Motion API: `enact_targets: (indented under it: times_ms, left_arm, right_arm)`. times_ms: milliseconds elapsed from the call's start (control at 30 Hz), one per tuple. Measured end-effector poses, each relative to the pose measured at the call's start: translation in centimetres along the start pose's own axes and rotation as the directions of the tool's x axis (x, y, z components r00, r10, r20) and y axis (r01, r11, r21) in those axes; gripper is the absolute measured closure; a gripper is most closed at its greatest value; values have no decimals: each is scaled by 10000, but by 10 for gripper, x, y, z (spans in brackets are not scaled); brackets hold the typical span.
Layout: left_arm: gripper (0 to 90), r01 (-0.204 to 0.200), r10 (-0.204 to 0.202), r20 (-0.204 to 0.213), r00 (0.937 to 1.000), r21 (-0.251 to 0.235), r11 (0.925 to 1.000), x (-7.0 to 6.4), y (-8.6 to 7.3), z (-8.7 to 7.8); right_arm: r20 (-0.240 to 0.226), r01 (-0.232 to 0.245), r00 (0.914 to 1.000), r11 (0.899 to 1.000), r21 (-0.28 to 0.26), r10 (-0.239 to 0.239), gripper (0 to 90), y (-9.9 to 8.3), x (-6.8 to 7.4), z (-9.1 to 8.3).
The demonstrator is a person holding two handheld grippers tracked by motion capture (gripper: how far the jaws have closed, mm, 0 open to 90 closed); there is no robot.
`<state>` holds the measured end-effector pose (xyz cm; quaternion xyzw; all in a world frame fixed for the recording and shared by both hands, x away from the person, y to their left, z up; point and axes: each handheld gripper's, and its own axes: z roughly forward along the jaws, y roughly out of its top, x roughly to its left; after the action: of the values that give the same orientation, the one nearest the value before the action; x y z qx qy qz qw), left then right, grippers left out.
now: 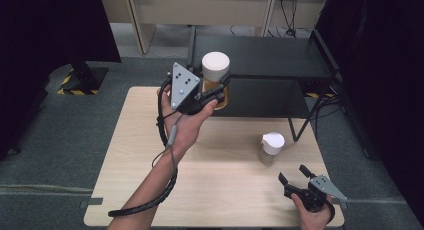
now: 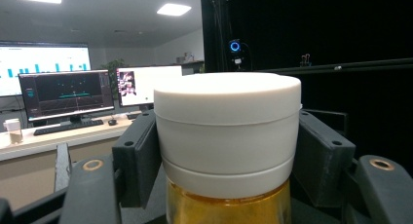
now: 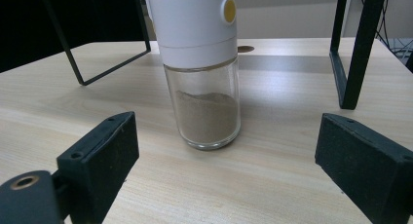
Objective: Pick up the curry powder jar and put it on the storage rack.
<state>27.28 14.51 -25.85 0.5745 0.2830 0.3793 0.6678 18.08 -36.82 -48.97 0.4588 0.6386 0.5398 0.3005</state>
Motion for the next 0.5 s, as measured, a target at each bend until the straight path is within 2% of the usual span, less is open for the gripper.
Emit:
enact_targets:
  times_ms: [500]
  left_arm:
    - [334,4,-3,-201,9998,21,10000,7,21,19]
  right_arm:
    - [-24,-23,10000,10000,-11,23,88,0,-1,0]
